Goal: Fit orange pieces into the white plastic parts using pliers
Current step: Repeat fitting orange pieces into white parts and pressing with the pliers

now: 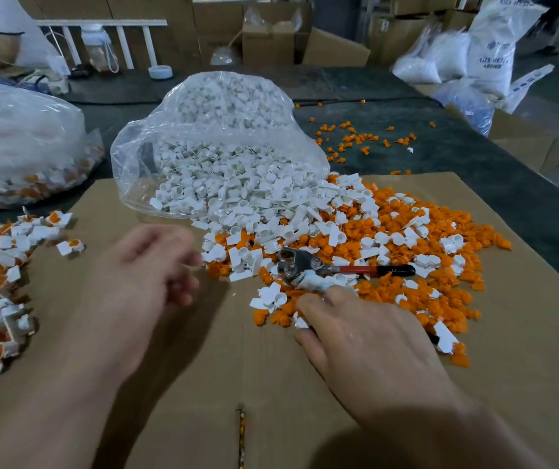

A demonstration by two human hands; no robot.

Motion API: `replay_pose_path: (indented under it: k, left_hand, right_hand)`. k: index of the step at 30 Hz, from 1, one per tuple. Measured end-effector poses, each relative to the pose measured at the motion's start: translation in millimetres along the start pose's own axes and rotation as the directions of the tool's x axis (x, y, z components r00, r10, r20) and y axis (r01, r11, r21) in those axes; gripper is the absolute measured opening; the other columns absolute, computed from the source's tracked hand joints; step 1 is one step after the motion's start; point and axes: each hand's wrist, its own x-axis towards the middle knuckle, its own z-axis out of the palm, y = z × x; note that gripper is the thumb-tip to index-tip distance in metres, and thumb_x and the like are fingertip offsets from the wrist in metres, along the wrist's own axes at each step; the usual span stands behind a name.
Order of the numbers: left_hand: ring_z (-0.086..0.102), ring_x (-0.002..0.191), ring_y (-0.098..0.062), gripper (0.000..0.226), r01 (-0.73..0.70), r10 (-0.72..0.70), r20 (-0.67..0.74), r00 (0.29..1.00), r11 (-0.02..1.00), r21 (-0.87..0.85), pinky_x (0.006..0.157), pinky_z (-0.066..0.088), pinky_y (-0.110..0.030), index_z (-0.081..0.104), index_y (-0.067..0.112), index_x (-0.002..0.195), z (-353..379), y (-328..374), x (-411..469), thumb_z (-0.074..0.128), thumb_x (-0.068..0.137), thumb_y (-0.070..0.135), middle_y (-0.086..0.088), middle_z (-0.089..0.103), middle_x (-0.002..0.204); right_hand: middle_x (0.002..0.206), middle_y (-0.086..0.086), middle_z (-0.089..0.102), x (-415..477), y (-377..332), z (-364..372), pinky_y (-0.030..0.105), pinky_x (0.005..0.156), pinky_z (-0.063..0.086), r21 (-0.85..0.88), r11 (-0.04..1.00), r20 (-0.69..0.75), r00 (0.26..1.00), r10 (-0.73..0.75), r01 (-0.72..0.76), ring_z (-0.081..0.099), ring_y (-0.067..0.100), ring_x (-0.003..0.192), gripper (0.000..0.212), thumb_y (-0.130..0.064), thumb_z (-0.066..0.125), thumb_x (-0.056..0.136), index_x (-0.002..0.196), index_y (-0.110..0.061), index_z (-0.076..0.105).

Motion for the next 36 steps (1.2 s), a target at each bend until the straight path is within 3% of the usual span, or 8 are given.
replay_pose_path:
  k: [3, 7, 12, 16, 20, 25, 29, 36]
  left_hand:
    - [0.061, 0.076, 0.003, 0.014, -0.348, 0.199, 0.314, 0.928, 0.764, 0.544, 0.064, 0.046, -0.025, 0.063, 0.046, 0.098, 17, -9, -24, 0.069, 0.086, 0.044, 0.024, 0.065, 0.09]
    - [0.054, 0.086, 0.001, 0.032, -0.461, 0.172, 0.456, 0.873, 0.594, 0.659, 0.071, 0.047, -0.027, 0.055, 0.048, 0.107, 23, -14, -28, 0.065, 0.08, 0.062, 0.024, 0.054, 0.095]
    - [0.058, 0.086, -0.015, 0.018, -0.562, 0.271, 0.496, 0.825, 0.493, 0.665, 0.074, 0.053, -0.043, 0.068, 0.031, 0.1, 33, -9, -33, 0.074, 0.083, 0.033, 0.014, 0.058, 0.094]
    - [0.058, 0.084, -0.011, 0.022, -0.538, 0.317, 0.436, 0.842, 0.54, 0.647, 0.074, 0.05, -0.034, 0.069, 0.028, 0.107, 32, -19, -30, 0.073, 0.086, 0.022, 0.013, 0.059, 0.09]
    - [0.06, 0.086, 0.003, 0.018, -0.471, 0.314, 0.369, 0.875, 0.733, 0.492, 0.068, 0.042, -0.009, 0.069, 0.041, 0.105, 30, -14, -34, 0.061, 0.09, 0.047, 0.022, 0.065, 0.086]
    - [0.065, 0.057, -0.008, 0.035, -0.171, 0.126, 0.425, 0.897, 0.983, 0.071, 0.053, 0.048, -0.024, 0.073, 0.032, 0.089, 39, -14, -42, 0.07, 0.072, 0.062, 0.003, 0.07, 0.065]
    - [0.065, 0.056, -0.015, 0.047, -0.164, 0.181, 0.42, 0.889, 0.983, -0.077, 0.054, 0.051, -0.028, 0.073, 0.025, 0.085, 39, -14, -42, 0.08, 0.064, 0.067, -0.005, 0.069, 0.062]
    - [0.065, 0.057, -0.015, 0.017, -0.167, 0.255, 0.439, 0.862, 0.959, -0.23, 0.052, 0.052, -0.022, 0.077, 0.022, 0.086, 39, -7, -46, 0.074, 0.073, 0.033, -0.007, 0.068, 0.061]
  right_hand:
    - [0.095, -0.009, 0.044, 0, 0, -1, 0.025, 0.049, 0.025, 0.009, 1.0, 0.016, 1.0, 0.001, -0.001, 0.041, 0.011, 0.068, 0.022, -0.043, 0.037, 0.1, 0.119, -0.032, 0.043]
    - [0.102, -0.007, 0.05, 1, 2, -2, 0.027, 0.054, 0.03, 0.034, 0.999, 0.024, 1.0, 0.015, -0.016, 0.04, 0.011, 0.072, 0.021, -0.032, 0.044, 0.1, 0.121, -0.03, 0.04]
    - [0.104, -0.011, 0.055, -1, -1, -4, 0.03, 0.063, 0.044, 0.136, 0.991, -0.027, 1.0, 0.005, -0.001, 0.05, 0.011, 0.079, 0.019, -0.04, 0.035, 0.101, 0.119, -0.034, 0.035]
    - [0.092, -0.015, 0.054, -4, -5, -5, 0.03, 0.068, 0.048, 0.25, 0.968, -0.073, 0.997, -0.013, 0.031, 0.052, 0.008, 0.079, 0.021, -0.047, 0.037, 0.097, 0.115, -0.037, 0.04]
    - [0.079, -0.018, 0.049, -3, -4, -7, 0.019, 0.059, 0.042, 0.42, 0.907, -0.099, 0.995, 0.001, 0.041, 0.051, 0.001, 0.078, 0.026, -0.047, 0.047, 0.093, 0.117, -0.045, 0.038]
    - [0.094, -0.025, 0.054, -3, -4, -9, 0.012, 0.062, 0.044, 0.565, 0.822, -0.129, 0.992, -0.007, 0.079, 0.055, -0.003, 0.089, 0.032, -0.043, 0.054, 0.091, 0.12, -0.048, 0.043]
    - [0.094, -0.022, 0.058, -5, -2, -10, 0.021, 0.063, 0.053, 0.627, 0.773, -0.187, 0.982, 0.031, 0.095, 0.059, 0.001, 0.088, 0.019, -0.041, 0.05, 0.089, 0.109, -0.042, 0.052]
    - [0.077, -0.009, 0.07, -6, 1, -7, 0.021, 0.055, 0.053, 0.911, 0.411, -0.088, 0.989, 0.119, 0.031, 0.067, 0.009, 0.065, 0.017, -0.021, 0.063, 0.092, 0.1, -0.036, 0.062]
